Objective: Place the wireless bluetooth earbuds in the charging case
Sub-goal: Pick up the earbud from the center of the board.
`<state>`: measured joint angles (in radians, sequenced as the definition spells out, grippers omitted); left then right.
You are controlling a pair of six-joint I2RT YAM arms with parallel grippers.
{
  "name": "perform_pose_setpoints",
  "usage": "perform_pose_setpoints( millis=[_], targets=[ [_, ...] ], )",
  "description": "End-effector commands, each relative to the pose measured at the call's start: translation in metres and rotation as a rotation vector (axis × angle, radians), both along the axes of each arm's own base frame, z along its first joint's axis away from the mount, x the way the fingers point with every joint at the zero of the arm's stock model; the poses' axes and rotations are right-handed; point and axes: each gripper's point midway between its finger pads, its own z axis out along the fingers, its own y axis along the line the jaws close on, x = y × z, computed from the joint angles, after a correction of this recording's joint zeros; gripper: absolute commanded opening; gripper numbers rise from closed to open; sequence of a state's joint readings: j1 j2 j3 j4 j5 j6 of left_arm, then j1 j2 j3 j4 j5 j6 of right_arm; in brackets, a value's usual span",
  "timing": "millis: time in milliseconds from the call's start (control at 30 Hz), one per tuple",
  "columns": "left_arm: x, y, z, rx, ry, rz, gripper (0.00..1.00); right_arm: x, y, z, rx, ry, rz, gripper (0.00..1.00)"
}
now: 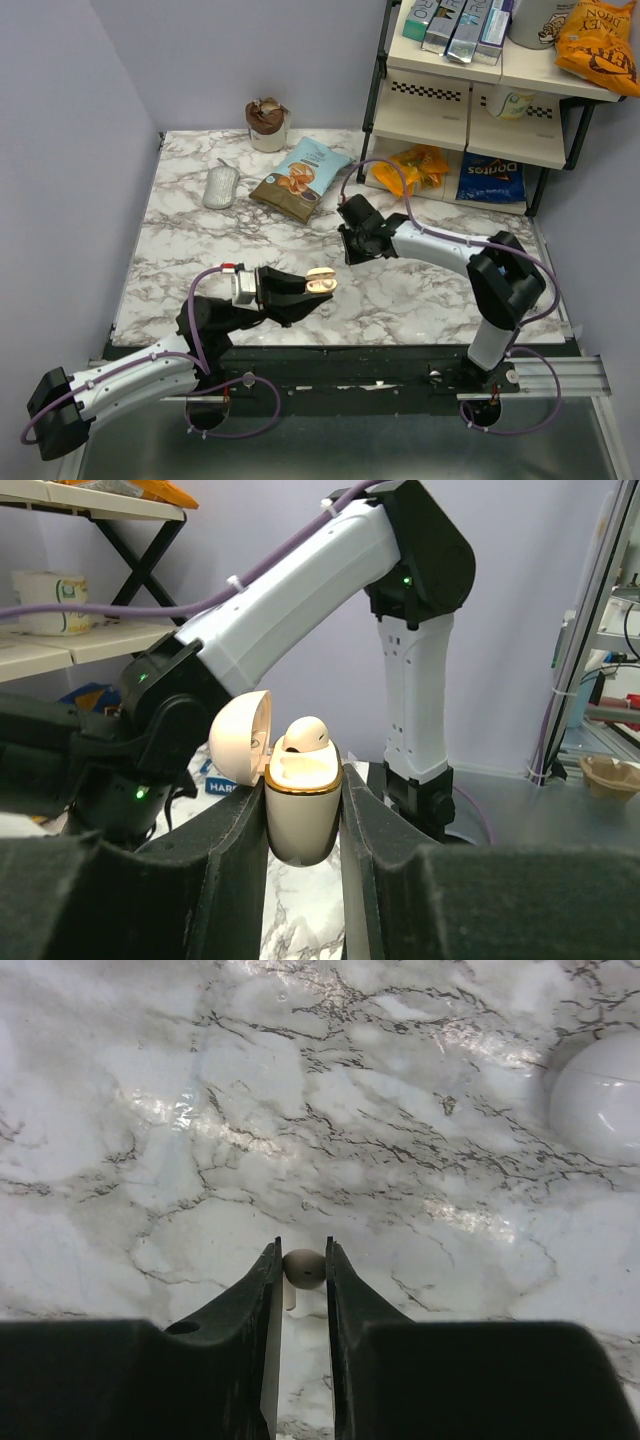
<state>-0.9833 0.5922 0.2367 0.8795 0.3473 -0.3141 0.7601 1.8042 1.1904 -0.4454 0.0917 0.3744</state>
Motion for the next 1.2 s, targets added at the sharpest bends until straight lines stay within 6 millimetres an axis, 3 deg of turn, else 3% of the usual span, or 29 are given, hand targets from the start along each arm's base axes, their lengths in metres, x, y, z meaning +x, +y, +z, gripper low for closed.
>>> perform_pose_setpoints(
  millis=[0, 100, 333, 367, 500, 567, 600, 667, 700, 767, 833, 867, 900, 967, 1000, 1167],
  targets=[
    [0.006, 0.004, 0.000, -0.012, 0.005, 0.046, 0.00, 0.018, 0.006, 0.045, 0.110, -0.163, -0.070, 0.01],
    [0.013, 0.008, 0.003, -0.034, 0.007, 0.090, 0.00, 0.025, 0.005, 0.071, 0.187, -0.272, -0.100, 0.01],
    [0.033, 0.018, 0.023, -0.086, -0.025, 0.223, 0.00, 0.034, -0.007, 0.204, 0.374, -0.584, -0.112, 0.01],
    [0.037, 0.017, 0.023, -0.084, -0.026, 0.240, 0.00, 0.032, -0.010, 0.236, 0.419, -0.642, -0.108, 0.01],
    [0.048, 0.015, 0.045, -0.116, -0.086, 0.301, 0.00, 0.019, -0.021, 0.308, 0.505, -0.770, -0.076, 0.01],
    [0.055, 0.007, 0.046, -0.101, -0.098, 0.310, 0.00, 0.011, -0.024, 0.333, 0.540, -0.811, -0.052, 0.01],
    [0.055, 0.007, 0.059, -0.127, -0.127, 0.319, 0.00, 0.002, -0.029, 0.354, 0.580, -0.845, -0.044, 0.01],
    [0.061, -0.002, 0.060, -0.115, -0.145, 0.320, 0.00, -0.010, -0.032, 0.375, 0.625, -0.880, -0.005, 0.01],
    [0.061, -0.002, 0.073, -0.139, -0.171, 0.321, 0.00, -0.019, -0.037, 0.392, 0.665, -0.918, 0.011, 0.01],
    [0.068, -0.010, 0.075, -0.123, -0.196, 0.313, 0.00, -0.034, -0.038, 0.411, 0.713, -0.952, 0.069, 0.01],
    [0.072, -0.012, 0.092, -0.153, -0.229, 0.305, 0.00, -0.049, -0.040, 0.428, 0.756, -0.982, 0.123, 0.01],
    [0.082, -0.016, 0.090, -0.136, -0.234, 0.311, 0.00, -0.055, -0.041, 0.438, 0.772, -0.997, 0.137, 0.01],
    [0.080, -0.017, 0.103, -0.164, -0.259, 0.282, 0.00, -0.060, -0.041, 0.443, 0.784, -1.000, 0.154, 0.01],
    [0.092, -0.023, 0.104, -0.150, -0.268, 0.273, 0.00, -0.073, -0.040, 0.456, 0.814, -1.016, 0.213, 0.01],
    [0.089, -0.025, 0.115, -0.167, -0.291, 0.244, 0.00, -0.076, -0.037, 0.457, 0.818, -1.009, 0.228, 0.01],
    [0.098, -0.044, 0.120, -0.143, -0.306, 0.181, 0.00, -0.083, -0.028, 0.459, 0.822, -0.997, 0.297, 0.01]
  ],
)
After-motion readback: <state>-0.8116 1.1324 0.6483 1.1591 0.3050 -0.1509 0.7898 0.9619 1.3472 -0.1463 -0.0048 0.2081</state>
